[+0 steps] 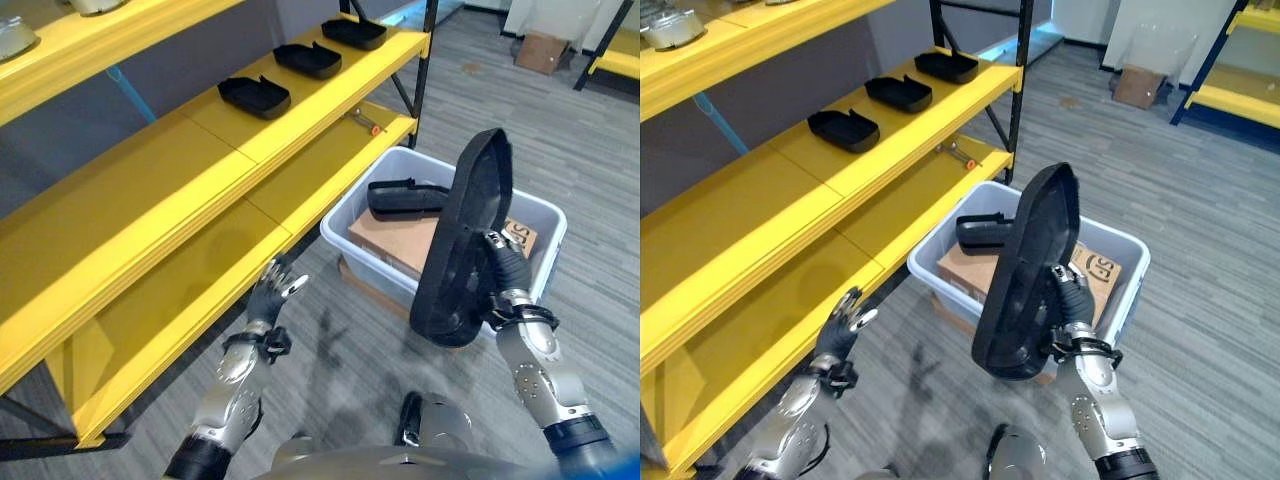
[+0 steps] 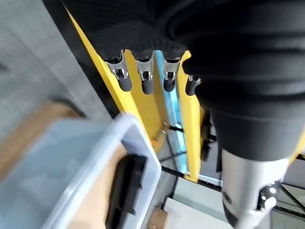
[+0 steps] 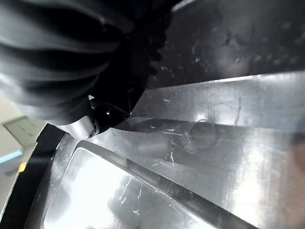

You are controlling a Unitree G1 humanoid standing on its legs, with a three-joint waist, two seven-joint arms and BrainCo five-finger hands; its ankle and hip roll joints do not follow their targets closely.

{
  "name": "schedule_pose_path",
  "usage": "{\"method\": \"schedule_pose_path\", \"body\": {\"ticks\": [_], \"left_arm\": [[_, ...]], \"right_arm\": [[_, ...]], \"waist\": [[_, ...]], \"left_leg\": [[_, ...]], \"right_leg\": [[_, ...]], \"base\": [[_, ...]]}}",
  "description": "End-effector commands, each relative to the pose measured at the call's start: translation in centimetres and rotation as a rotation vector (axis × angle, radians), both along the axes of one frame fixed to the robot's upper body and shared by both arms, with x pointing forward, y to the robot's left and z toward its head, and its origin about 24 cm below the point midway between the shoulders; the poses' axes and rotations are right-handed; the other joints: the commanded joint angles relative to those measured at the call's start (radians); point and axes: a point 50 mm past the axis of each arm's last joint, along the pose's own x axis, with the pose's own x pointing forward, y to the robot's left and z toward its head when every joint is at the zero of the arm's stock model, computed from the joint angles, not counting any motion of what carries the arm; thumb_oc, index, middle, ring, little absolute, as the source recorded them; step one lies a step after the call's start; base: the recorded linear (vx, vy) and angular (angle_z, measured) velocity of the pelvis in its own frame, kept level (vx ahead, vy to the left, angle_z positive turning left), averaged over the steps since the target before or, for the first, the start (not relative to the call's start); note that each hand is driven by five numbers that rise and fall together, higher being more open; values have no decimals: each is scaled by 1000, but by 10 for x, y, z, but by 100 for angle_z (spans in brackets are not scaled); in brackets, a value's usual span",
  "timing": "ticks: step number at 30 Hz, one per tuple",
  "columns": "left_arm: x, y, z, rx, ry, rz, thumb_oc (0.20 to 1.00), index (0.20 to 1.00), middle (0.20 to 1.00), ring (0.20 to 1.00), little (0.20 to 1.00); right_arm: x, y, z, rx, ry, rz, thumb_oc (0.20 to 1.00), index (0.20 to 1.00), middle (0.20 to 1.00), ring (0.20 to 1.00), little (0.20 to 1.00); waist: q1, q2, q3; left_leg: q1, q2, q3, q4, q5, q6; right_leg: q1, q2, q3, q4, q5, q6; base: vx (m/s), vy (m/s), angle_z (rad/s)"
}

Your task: Move parts from the plastic box to the shelf.

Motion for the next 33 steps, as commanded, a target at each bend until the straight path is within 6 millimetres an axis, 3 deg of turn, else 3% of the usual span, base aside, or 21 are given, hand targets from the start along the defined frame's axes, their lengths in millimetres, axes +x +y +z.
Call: {"method": "schedule_pose_path", "body": {"ticks": [1,5,7,11,15,17,18,19,20,21,22,24,25,31,33], "left_arm": [[5,13,23,35,-127,26,1000,1000,1000,1000,1000],[3,17,24,49,-128,36,1000,1000,1000,1000,1000],[3,22,28,68,-140,52,1000,1000,1000,1000,1000],[5,26,33,94,-163,62,1000,1000,1000,1000,1000],[7,31,38,132,-175,69,1000,1000,1000,1000,1000],[8,34,38,171,-173,64,1000,1000,1000,1000,1000],[8,36,39,183,-173,61,1000,1000,1000,1000,1000],[6,39,38,198,-169,60,1000,1000,1000,1000,1000],[5,40,37,198,-167,58,1000,1000,1000,1000,1000],[4,41,37,199,-165,59,1000,1000,1000,1000,1000],[3,40,36,195,-161,53,1000,1000,1000,1000,1000],[4,39,36,191,-161,49,1000,1000,1000,1000,1000],[4,38,34,192,-158,39,1000,1000,1000,1000,1000],[4,30,30,171,-153,6,1000,1000,1000,1000,1000],[2,31,27,144,-139,25,1000,1000,1000,1000,1000]], "right_arm": [[1,14,29,39,-169,60,200,200,200,200,200],[0,14,28,30,-164,72,200,200,200,200,200],[2,19,27,28,-160,92,200,200,200,200,200],[5,28,26,59,-158,110,200,200,200,200,200],[7,41,24,114,-153,142,200,200,200,200,200],[6,47,23,152,-149,167,200,200,200,200,200],[4,51,21,174,-144,184,200,200,200,200,200],[1,56,19,194,-131,226,200,200,200,200,200],[-1,58,18,199,-127,249,200,200,200,200,200],[-2,57,17,192,-119,249,200,200,200,200,200],[-2,55,17,183,-118,244,200,200,200,200,200],[-1,53,18,176,-124,237,200,200,200,200,200],[-2,51,19,176,-130,231,200,200,200,200,200],[-9,38,16,166,-120,213,200,200,200,200,200],[-10,30,13,142,-106,199,200,200,200,200,200]], "waist": [[-26,-56,-68],[-1,-84,-61],[25,-112,-50],[47,-136,-39],[62,-146,-29],[60,-149,-22],[48,-141,-19],[18,-121,-9],[5,-108,-1],[-4,-103,7],[-35,-96,27],[-48,-94,37],[-70,-100,43],[-93,-130,12],[-88,-131,-26]], "left_leg": [[-121,7,-14,62,90,2],[-147,-27,-36,60,76,14],[-182,-72,-72,61,62,34],[-218,-133,-112,82,34,67],[-228,-178,-147,103,5,106],[-232,-202,-169,99,21,131],[-229,-202,-188,86,28,136],[-205,-198,-219,58,40,139],[-189,-196,-234,43,44,138],[-181,-201,-246,42,46,137],[-158,-212,-277,39,36,132],[-144,-214,-295,45,23,128],[-130,-225,-321,58,2,123],[-80,-237,-393,66,-40,106],[-51,-199,-424,39,-40,87]], "right_leg": [[202,-89,-107,-202,161,119],[223,-114,-138,-245,203,148],[242,-144,-172,-288,258,179],[256,-192,-192,-298,317,211],[237,-233,-147,-229,348,215],[205,-243,-88,-164,378,189],[170,-210,-3,-136,375,172],[78,-100,156,-112,340,141],[28,-56,209,-125,315,131],[-2,-48,230,-139,326,131],[-57,-28,300,-219,357,142],[-63,-18,335,-278,369,150],[-74,-7,416,-352,391,169],[-18,20,510,-374,399,203],[3,48,484,-345,360,195]], "base": [[51,155,-17],[37,155,-13],[41,296,28],[39,252,42],[60,253,39],[28,241,64],[65,240,88],[136,178,61],[151,155,47],[182,39,43],[139,1,63],[178,-65,89],[185,-79,89],[201,-173,71],[253,-305,106]]}}
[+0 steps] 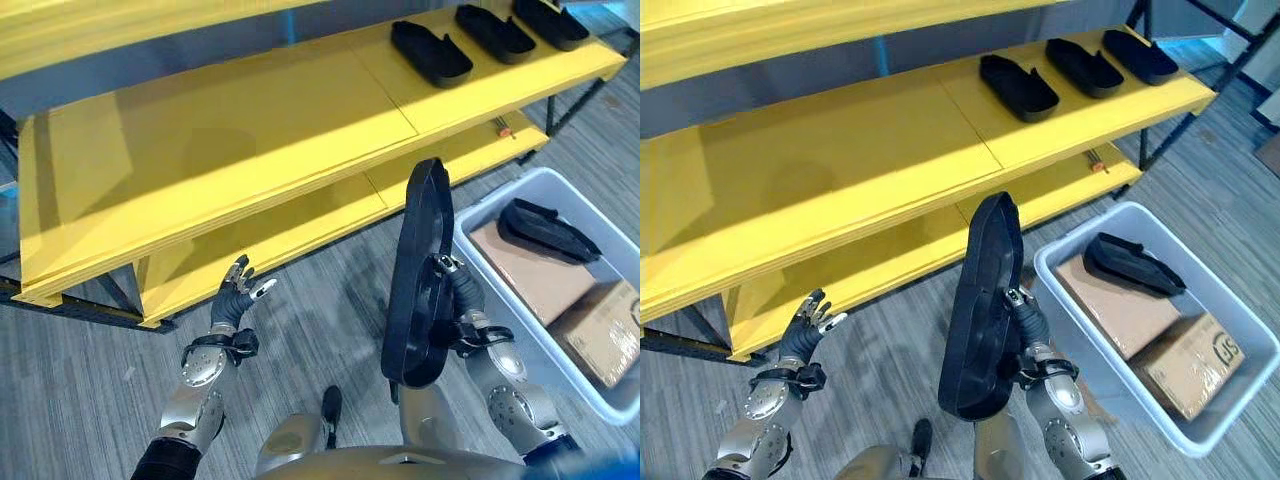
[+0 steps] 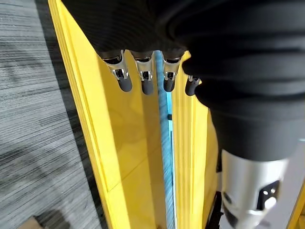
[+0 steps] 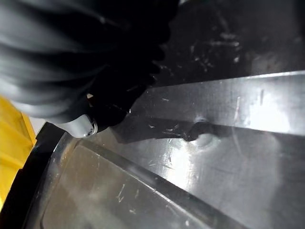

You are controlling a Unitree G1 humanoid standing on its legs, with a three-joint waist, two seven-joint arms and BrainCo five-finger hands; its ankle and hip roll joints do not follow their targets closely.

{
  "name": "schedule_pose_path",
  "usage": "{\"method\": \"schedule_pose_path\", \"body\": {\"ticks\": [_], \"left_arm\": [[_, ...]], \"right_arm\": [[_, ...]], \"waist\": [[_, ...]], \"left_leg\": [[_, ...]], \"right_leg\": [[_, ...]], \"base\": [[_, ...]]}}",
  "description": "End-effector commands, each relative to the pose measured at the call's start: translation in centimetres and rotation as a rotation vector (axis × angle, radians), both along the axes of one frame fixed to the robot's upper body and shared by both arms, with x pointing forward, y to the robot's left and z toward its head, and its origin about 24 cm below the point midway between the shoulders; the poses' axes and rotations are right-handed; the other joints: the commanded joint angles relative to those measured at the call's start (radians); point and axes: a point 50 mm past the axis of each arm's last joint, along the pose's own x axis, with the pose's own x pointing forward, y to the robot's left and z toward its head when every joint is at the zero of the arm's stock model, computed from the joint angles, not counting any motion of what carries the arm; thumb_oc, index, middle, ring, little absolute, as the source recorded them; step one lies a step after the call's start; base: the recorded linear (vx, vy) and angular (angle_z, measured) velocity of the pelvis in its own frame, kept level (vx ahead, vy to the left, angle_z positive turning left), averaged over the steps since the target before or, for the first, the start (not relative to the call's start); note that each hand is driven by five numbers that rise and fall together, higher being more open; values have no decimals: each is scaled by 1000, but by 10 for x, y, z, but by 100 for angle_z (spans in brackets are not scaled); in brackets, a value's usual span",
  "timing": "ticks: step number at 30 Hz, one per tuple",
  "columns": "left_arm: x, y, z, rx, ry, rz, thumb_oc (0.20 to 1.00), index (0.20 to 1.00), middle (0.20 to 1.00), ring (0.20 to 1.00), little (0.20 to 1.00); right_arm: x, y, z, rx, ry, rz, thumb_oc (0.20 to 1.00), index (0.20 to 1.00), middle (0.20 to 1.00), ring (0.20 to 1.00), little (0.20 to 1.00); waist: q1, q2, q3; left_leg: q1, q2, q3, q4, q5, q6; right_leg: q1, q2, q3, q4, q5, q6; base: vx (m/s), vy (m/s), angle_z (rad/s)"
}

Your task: Move parts from the plastic box to the shelf.

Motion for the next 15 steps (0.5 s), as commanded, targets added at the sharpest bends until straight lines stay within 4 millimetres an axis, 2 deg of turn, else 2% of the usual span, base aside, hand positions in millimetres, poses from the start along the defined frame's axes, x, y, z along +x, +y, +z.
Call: {"method": "schedule_pose_path", "body": {"ticks": [1,3,4,9,11,15], "left_arm": [[-1,5,26,22,-137,-22,1000,1000,1000,1000,1000],[-3,6,24,13,-128,-16,1000,1000,1000,1000,1000],[-5,6,24,-1,-122,-10,1000,1000,1000,1000,1000],[-6,5,24,-4,-121,-22,1000,1000,1000,1000,1000],[-4,4,24,-19,-129,-25,1000,1000,1000,1000,1000],[-4,-1,23,-42,-129,-33,1000,1000,1000,1000,1000]], "right_arm": [[11,-8,36,26,-184,-8,200,200,200,200,200],[10,-11,35,18,-183,-14,200,200,200,200,200],[7,-19,34,-1,-183,-36,200,200,200,200,200],[6,-26,34,-32,-188,-64,200,200,200,200,200],[7,-30,36,-59,-199,-68,200,200,200,200,200],[8,-33,37,-99,-205,-56,200,200,200,200,200]], "waist": [[-1,-43,-81],[0,-42,-91],[2,-39,-120],[2,-22,-150],[3,-9,-156],[9,-14,-154]], "left_leg": [[-15,83,93,-37,-15,-48],[-4,101,86,-47,-12,-56],[-1,149,78,-66,3,-80],[6,233,84,-103,53,-130],[-12,263,83,-87,99,-156],[-49,267,66,-9,144,-167]], "right_leg": [[1,-32,6,24,65,42],[12,-27,-11,28,53,36],[38,-12,-53,28,10,15],[66,20,-120,38,-38,-17],[80,42,-138,50,-69,-41],[115,65,-144,45,-88,-76]], "base": [[142,-196,76],[130,-239,34],[152,-363,46],[91,-281,26],[49,-266,11],[35,-197,19]]}}
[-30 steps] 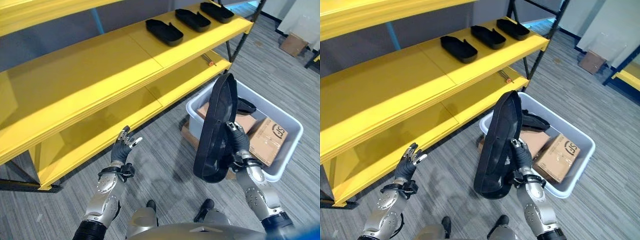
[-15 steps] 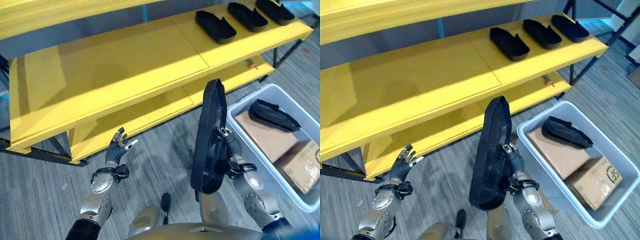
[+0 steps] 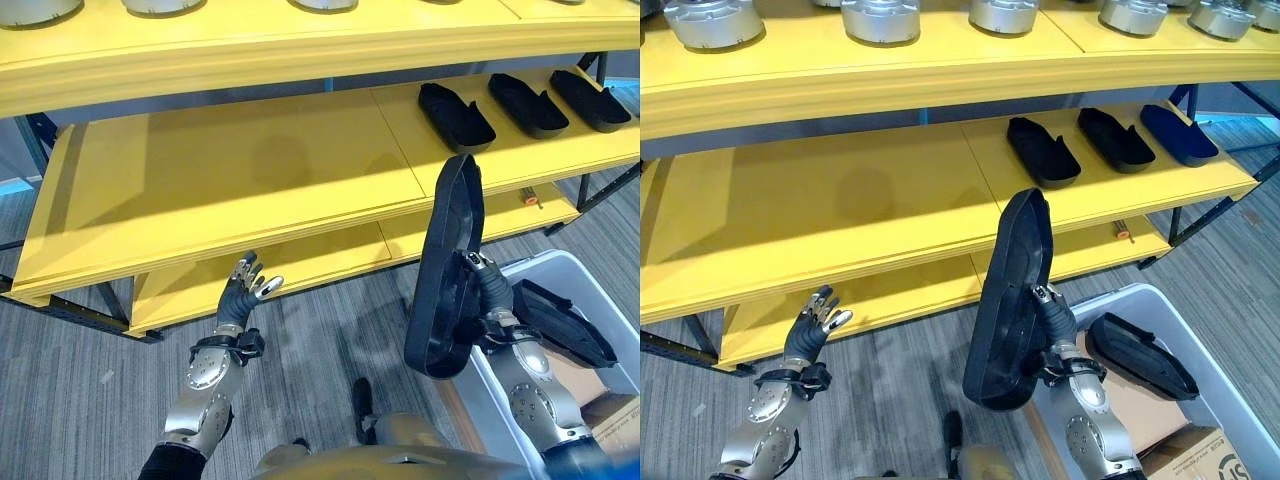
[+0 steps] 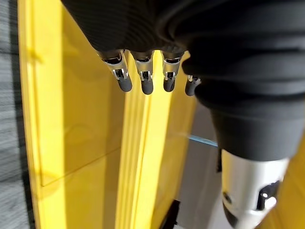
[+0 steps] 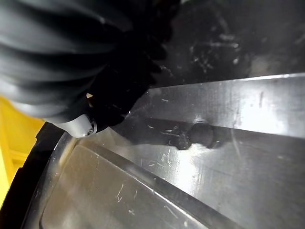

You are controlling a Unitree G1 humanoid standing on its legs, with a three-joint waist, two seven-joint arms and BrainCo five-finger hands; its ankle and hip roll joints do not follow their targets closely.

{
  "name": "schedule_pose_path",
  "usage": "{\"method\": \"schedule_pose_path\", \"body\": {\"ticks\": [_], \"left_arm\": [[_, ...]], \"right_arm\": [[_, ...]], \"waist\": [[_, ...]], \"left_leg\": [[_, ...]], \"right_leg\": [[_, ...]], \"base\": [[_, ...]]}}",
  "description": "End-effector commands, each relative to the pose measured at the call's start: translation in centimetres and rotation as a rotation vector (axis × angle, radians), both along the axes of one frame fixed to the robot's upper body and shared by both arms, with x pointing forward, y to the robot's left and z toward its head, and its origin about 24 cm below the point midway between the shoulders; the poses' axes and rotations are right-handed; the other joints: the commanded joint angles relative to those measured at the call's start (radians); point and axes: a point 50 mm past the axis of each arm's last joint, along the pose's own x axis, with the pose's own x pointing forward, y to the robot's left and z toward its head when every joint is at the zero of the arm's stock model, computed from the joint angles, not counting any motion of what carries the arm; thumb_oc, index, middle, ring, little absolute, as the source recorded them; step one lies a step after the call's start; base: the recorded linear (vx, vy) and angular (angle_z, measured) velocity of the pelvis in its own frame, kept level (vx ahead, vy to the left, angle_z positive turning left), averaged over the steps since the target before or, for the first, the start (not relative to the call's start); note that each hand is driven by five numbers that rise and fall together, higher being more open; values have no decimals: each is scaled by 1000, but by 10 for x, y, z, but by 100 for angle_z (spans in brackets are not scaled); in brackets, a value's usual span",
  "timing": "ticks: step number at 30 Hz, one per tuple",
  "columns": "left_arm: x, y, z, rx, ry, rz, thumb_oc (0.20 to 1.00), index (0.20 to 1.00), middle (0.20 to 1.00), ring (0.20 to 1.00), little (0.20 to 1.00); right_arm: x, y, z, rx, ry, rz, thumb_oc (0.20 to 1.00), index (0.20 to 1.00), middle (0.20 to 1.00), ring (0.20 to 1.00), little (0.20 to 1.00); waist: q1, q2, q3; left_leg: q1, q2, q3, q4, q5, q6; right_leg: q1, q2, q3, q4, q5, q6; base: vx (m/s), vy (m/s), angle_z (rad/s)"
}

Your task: Move parts from the plastic box to the shelf.

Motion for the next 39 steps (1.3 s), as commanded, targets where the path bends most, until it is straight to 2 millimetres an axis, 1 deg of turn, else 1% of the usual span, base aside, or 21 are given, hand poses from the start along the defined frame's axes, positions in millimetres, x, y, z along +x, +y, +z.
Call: {"method": "schedule_pose_path", "body": {"ticks": [1,2,3,4,5,6,11,14,16,18,28,30,31,32,33,34,35,36,37,38,39], "left_arm": [[-4,5,12,-4,-78,-12,1000,1000,1000,1000,1000],[-3,2,12,-22,-78,-15,1000,1000,1000,1000,1000],[-3,0,10,-22,-68,-23,1000,1000,1000,1000,1000],[-3,-1,11,-24,-71,-34,1000,1000,1000,1000,1000],[-3,-1,9,-5,-59,-40,1000,1000,1000,1000,1000],[-2,-2,9,7,-60,-51,1000,1000,1000,1000,1000],[-2,-2,8,-7,-64,-35,1000,1000,1000,1000,1000],[-1,-1,11,-5,-79,-28,1000,1000,1000,1000,1000],[-3,4,13,14,-83,-25,1000,1000,1000,1000,1000],[-3,5,14,16,-84,-21,1000,1000,1000,1000,1000],[-2,13,18,46,-86,9,1000,1000,1000,1000,1000],[-1,14,19,51,-88,9,1000,1000,1000,1000,1000],[1,16,21,69,-93,10,1000,1000,1000,1000,1000],[3,16,22,82,-98,2,1000,1000,1000,1000,1000],[5,17,23,98,-99,0,1000,1000,1000,1000,1000],[8,16,24,102,-103,-8,1000,1000,1000,1000,1000],[8,16,24,102,-103,-8,1000,1000,1000,1000,1000],[10,15,25,101,-108,-16,1000,1000,1000,1000,1000],[10,15,24,101,-108,-16,1000,1000,1000,1000,1000],[11,14,23,104,-100,-20,1000,1000,1000,1000,1000],[9,12,20,98,-91,-28,1000,1000,1000,1000,1000]], "right_arm": [[2,-9,30,-52,-171,3,200,200,200,200,200],[2,-11,30,-62,-173,5,200,200,200,200,200],[0,-12,29,-65,-164,-6,200,200,200,200,200],[0,-15,30,-64,-164,-19,200,200,200,200,200],[-1,-15,30,-65,-167,-29,200,200,200,200,200],[-1,-16,30,-69,-169,-41,200,200,200,200,200],[-6,-10,23,-48,-146,-28,200,200,200,200,200],[-9,-5,16,-29,-118,-11,200,200,200,200,200],[-12,-1,11,-12,-91,13,200,200,200,200,200],[-12,1,11,-11,-92,18,200,200,200,200,200],[-9,11,10,21,-88,53,200,200,200,200,200],[-9,14,10,31,-86,68,200,200,200,200,200],[-7,22,10,51,-89,104,200,200,200,200,200],[-5,27,11,63,-92,125,200,200,200,200,200],[-5,30,10,69,-88,137,200,200,200,200,200],[-4,33,11,87,-90,142,200,200,200,200,200],[-4,33,11,87,-90,142,200,200,200,200,200],[-3,31,13,84,-96,138,200,200,200,200,200],[-3,31,13,84,-96,138,200,200,200,200,200],[-3,29,14,71,-101,132,200,200,200,200,200],[-5,28,16,64,-107,128,200,200,200,200,200]], "waist": [[9,-12,-44],[17,-31,-22],[20,-43,-3],[18,-40,1],[29,-30,5],[28,-20,9],[41,-3,-10],[45,-15,-30],[50,-36,-44],[52,-40,-46],[65,-78,-60],[65,-79,-58],[60,-71,-36],[53,-59,-11],[51,-49,2],[46,-37,9],[45,-36,11],[37,-38,24],[36,-36,27],[26,-43,42],[20,-56,46]], "left_leg": [[-104,84,18,53,135,-49],[-177,55,58,183,173,-42],[-228,37,144,209,161,-17],[-244,35,205,118,140,-6],[-308,31,228,22,203,-5],[-349,48,295,-73,271,-18],[-331,57,288,-113,297,-21],[-303,46,322,-95,275,-4],[-295,24,359,-45,217,22],[-296,19,365,-34,204,28],[-297,-35,388,-24,139,67],[-285,-46,383,-30,129,78],[-258,-48,375,-43,121,96],[-240,-43,367,-39,112,104],[-220,-41,362,-37,100,105],[-208,-30,352,-36,89,91],[-206,-30,350,-35,88,91],[-199,-23,336,-13,65,68],[-197,-21,334,-8,60,68],[-187,-14,317,29,27,53],[-174,-11,307,55,0,38]], "right_leg": [[-10,-88,8,62,-17,101],[24,-96,-13,50,-22,83],[48,-108,-44,43,-34,79],[61,-113,-63,31,-37,85],[77,-97,-71,14,-32,93],[90,-89,-85,10,-40,96],[136,-84,-65,19,-84,112],[170,-119,-52,19,-100,123],[186,-162,-38,26,-96,143],[185,-170,-36,26,-94,149],[149,-220,-24,32,15,198],[126,-221,-18,87,39,205],[47,-206,-5,248,87,213],[2,-192,-9,352,95,206],[-28,-209,-36,369,80,196],[-48,-249,-50,267,60,185],[-43,-249,-53,265,60,185],[-74,-317,-30,102,107,198],[-64,-315,-34,93,111,199],[-84,-374,-6,-2,178,218],[-100,-405,-9,-38,223,243]], "base": [[10,-179,28],[5,-204,48],[16,-186,54],[74,-100,67],[141,16,101],[125,27,100],[197,145,23],[282,202,-58],[268,220,-62],[129,131,-52],[97,128,-3],[49,163,-1],[26,235,-13],[55,233,-4],[125,76,3],[117,8,31],[151,-142,19],[86,-109,17],[175,-232,13],[192,-270,33],[273,-437,66]]}}
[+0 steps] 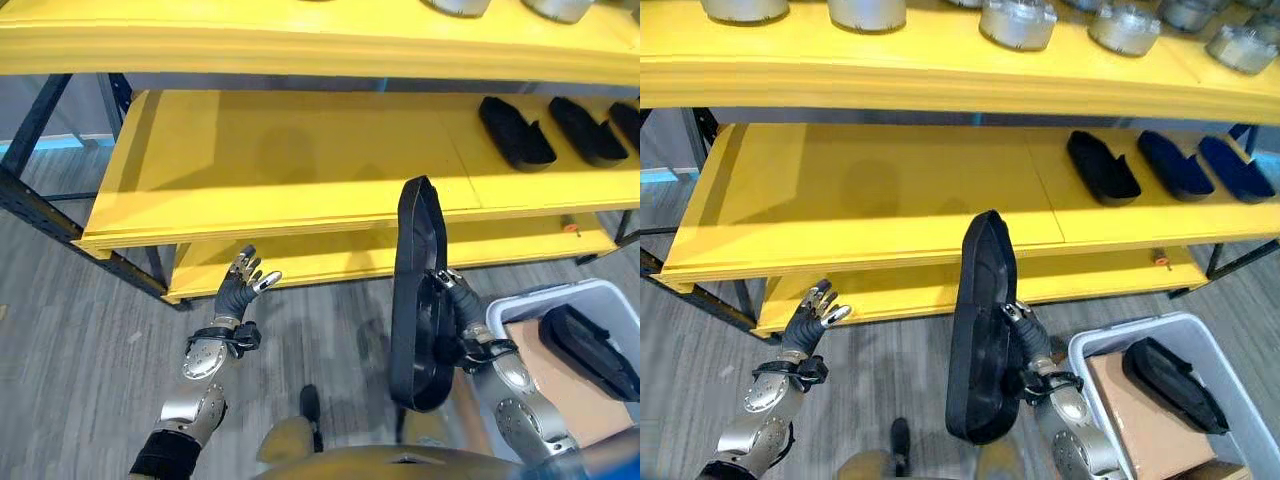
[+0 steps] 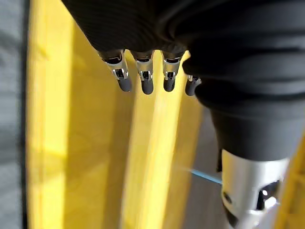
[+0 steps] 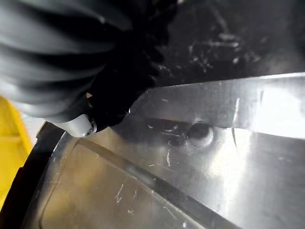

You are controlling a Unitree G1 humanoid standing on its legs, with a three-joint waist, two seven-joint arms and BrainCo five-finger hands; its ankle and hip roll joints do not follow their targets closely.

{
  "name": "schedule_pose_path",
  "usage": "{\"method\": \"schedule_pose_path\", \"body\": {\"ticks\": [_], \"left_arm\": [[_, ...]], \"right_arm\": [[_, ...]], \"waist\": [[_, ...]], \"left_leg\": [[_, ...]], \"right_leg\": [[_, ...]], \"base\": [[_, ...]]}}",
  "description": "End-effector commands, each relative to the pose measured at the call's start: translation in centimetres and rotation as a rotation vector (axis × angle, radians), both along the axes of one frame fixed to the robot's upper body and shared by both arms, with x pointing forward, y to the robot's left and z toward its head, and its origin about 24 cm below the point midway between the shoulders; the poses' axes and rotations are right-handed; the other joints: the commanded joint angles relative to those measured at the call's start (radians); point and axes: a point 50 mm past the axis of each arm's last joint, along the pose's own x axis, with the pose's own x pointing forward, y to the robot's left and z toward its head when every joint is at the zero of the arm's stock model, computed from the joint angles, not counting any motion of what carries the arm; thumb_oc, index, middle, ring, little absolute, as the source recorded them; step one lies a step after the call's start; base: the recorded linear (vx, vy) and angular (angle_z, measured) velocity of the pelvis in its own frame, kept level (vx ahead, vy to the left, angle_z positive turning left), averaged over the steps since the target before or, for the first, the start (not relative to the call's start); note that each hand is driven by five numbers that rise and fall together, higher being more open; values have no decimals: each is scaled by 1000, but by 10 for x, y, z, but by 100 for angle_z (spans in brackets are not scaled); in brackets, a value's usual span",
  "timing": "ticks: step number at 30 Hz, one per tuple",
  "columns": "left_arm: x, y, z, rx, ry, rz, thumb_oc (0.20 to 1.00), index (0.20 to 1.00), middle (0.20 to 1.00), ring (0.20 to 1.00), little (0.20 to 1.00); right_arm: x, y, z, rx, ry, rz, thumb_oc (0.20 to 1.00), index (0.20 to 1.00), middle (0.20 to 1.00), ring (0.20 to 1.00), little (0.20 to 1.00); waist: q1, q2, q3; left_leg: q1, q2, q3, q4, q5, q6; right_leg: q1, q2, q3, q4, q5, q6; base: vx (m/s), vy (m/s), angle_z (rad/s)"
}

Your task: Move parts from the plastic box to the shelf.

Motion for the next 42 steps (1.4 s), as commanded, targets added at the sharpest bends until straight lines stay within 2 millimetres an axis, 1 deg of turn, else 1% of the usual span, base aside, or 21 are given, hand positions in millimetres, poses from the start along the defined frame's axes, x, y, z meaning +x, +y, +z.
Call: {"method": "schedule_pose_path", "body": {"ticks": [1,2,3,4,5,7,8,10,13,14,18,19,22,29,30,32,33,35,38,40,42], "left_arm": [[1,-2,23,29,-119,-43,1000,1000,1000,1000,1000],[2,-6,21,17,-116,-58,1000,1000,1000,1000,1000],[0,-7,20,6,-113,-56,1000,1000,1000,1000,1000],[-4,-6,18,-20,-103,-39,1000,1000,1000,1000,1000],[-5,-8,18,-31,-104,-48,1000,1000,1000,1000,1000],[-4,-12,21,-44,-117,-56,1000,1000,1000,1000,1000],[-4,-12,21,-45,-117,-56,1000,1000,1000,1000,1000],[-1,-15,25,-55,-136,-65,1000,1000,1000,1000,1000],[5,-19,30,-63,-159,-65,1000,1000,1000,1000,1000],[8,-21,32,-68,-167,-66,1000,1000,1000,1000,1000],[12,-27,37,-81,-186,-82,1000,1000,1000,1000,1000],[14,-29,40,-90,-198,-89,1000,1000,1000,1000,1000],[14,-31,42,-100,-200,-103,1000,1000,1000,1000,1000],[14,-36,49,-108,-209,-157,1000,1000,1000,1000,1000],[14,-36,50,-105,-210,-163,1000,1000,1000,1000,1000],[14,-38,55,-108,-221,-183,1000,1000,1000,1000,1000],[15,-38,56,-109,-223,-186,1000,1000,1000,1000,1000],[13,-39,57,-116,-222,-203,1000,1000,1000,1000,1000],[13,-40,58,-118,-224,-220,1000,1000,1000,1000,1000],[14,-41,59,-122,-230,-229,1000,1000,1000,1000,1000],[15,-43,60,-130,-235,-235,1000,1000,1000,1000,1000]], "right_arm": [[11,-6,38,59,-196,-36,200,200,200,200,200],[10,-10,35,39,-187,-34,200,200,200,200,200],[11,-14,37,12,-194,-33,200,200,200,200,200],[13,-21,40,-23,-211,-51,200,200,200,200,200],[15,-26,43,-37,-223,-68,200,200,200,200,200],[20,-32,51,-66,-256,-85,200,200,200,200,200],[20,-32,51,-66,-256,-85,200,200,200,200,200],[27,-34,61,-94,-298,-99,200,200,200,200,200],[43,-35,82,-113,-390,-127,200,200,200,200,200],[52,-34,93,-117,-435,-147,200,200,200,200,200],[72,-24,116,-119,-519,-143,200,200,200,200,200],[82,-17,129,-133,-561,-131,200,200,200,200,200],[96,-9,147,-132,-603,-124,200,200,200,200,200],[127,2,208,-190,-726,-88,200,200,200,200,200],[132,3,219,-210,-743,-86,200,200,200,200,200],[143,7,255,-264,-804,-83,200,200,200,200,200],[147,7,268,-282,-823,-96,200,200,200,200,200],[160,-4,309,-383,-862,-188,200,200,200,200,200],[170,-16,333,-437,-854,-293,200,200,200,200,200],[177,-19,345,-463,-833,-337,200,200,200,200,200],[185,-26,351,-478,-787,-388,200,200,200,200,200]], "waist": [[-26,-87,-1],[-26,-102,-11],[-22,-94,-18],[-19,-81,-18],[-20,-73,-10],[-17,-62,18],[-17,-62,17],[-13,-54,40],[-5,-45,72],[3,-41,86],[21,-33,118],[31,-28,130],[44,-22,143],[71,-22,169],[75,-23,172],[80,-22,185],[81,-21,187],[91,-14,189],[97,-8,193],[100,-2,194],[102,4,196]], "left_leg": [[57,55,-55,63,-80,-83],[67,68,-71,62,-86,-102],[71,97,-91,61,-80,-114],[83,142,-101,38,-61,-129],[77,168,-110,19,-40,-136],[64,194,-116,4,-21,-141],[63,194,-116,4,-21,-141],[44,203,-120,11,-17,-143],[11,207,-130,32,-17,-147],[-6,209,-138,42,-18,-150],[-36,208,-152,66,-23,-152],[-47,205,-160,71,-25,-152],[-63,202,-170,80,-26,-153],[-116,190,-183,115,-35,-158],[-124,188,-185,123,-37,-159],[-152,179,-189,142,-42,-161],[-159,178,-190,143,-41,-162],[-180,173,-194,146,-38,-163],[-189,171,-196,145,-36,-165],[-195,171,-198,143,-34,-166],[-201,170,-200,142,-32,-166]], "right_leg": [[54,43,-33,70,144,-3],[76,60,-39,86,120,8],[73,82,-60,120,91,-2],[72,108,-94,167,23,-16],[59,125,-103,205,-12,-29],[10,139,-111,282,-48,-37],[7,139,-111,284,-50,-38],[-32,140,-109,335,-68,-40],[-79,137,-108,395,-86,-41],[-93,134,-108,410,-94,-42],[-129,123,-114,456,-104,-42],[-138,118,-115,468,-107,-42],[-152,112,-116,481,-109,-42],[-200,103,-114,508,-112,-46],[-207,102,-113,510,-112,-46],[-229,100,-109,519,-113,-49],[-234,99,-108,520,-113,-50],[-253,97,-107,523,-113,-53],[-264,100,-105,521,-112,-56],[-275,102,-103,520,-112,-57],[-284,104,-103,524,-113,-60]], "base": [[250,-527,96],[226,-563,136],[198,-591,112],[126,-484,71],[36,-354,8],[-50,-180,-10],[-48,-103,-7],[-55,-55,-3],[-59,-60,5],[-49,-62,24],[-30,-36,22],[-15,-26,19],[-7,-7,12],[-13,-4,11],[1,2,9],[2,4,3],[2,18,5],[5,24,10],[1,6,2],[-12,18,3],[0,0,0]]}}
